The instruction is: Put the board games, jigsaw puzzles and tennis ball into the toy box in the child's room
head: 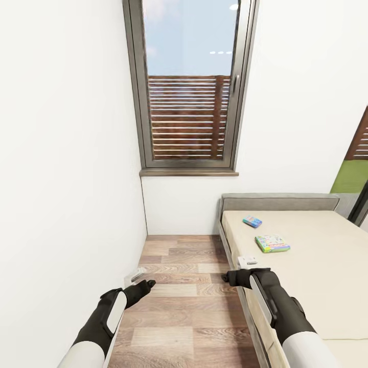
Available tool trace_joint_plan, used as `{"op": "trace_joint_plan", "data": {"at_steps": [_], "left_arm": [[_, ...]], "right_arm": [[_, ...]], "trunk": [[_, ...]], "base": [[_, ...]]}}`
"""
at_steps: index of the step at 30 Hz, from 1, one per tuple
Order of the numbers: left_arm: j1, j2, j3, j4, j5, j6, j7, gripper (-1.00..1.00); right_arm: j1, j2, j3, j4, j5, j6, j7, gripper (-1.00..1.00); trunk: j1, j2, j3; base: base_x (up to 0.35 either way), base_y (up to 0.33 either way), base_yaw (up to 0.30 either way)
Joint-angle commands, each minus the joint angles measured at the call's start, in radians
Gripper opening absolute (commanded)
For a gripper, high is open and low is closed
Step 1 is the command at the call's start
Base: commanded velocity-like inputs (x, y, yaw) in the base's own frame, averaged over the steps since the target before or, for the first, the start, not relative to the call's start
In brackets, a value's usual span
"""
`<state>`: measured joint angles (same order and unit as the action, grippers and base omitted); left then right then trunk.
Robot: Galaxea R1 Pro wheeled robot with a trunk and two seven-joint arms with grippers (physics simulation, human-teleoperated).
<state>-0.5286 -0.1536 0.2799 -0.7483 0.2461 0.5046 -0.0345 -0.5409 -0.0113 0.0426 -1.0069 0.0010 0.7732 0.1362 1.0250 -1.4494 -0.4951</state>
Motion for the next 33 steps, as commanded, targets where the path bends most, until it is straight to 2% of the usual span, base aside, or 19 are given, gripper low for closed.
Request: {"op": "trace_joint_plan", "data": {"at_steps": [1,33], "left_arm": [[-0.001,-0.001,0.006,-0.001,0.002,0.007,-0.005,1.00],[-0.001,-0.001,0.005,-0.002,0.002,0.009,-0.016,1.00]], "right_arm": [[-0.001,-0.001,0.002,-0.001,0.001,0.005,0.002,1.00],[-0.001,-0.001,0.000,-0.002,0.001,0.005,0.002,1.00]], "trunk": [[0.000,-0.001,-0.001],[0.000,-0.001,-0.001]], "base": [[0.000,0.000,0.000],[0.000,0.000,0.000]]}}
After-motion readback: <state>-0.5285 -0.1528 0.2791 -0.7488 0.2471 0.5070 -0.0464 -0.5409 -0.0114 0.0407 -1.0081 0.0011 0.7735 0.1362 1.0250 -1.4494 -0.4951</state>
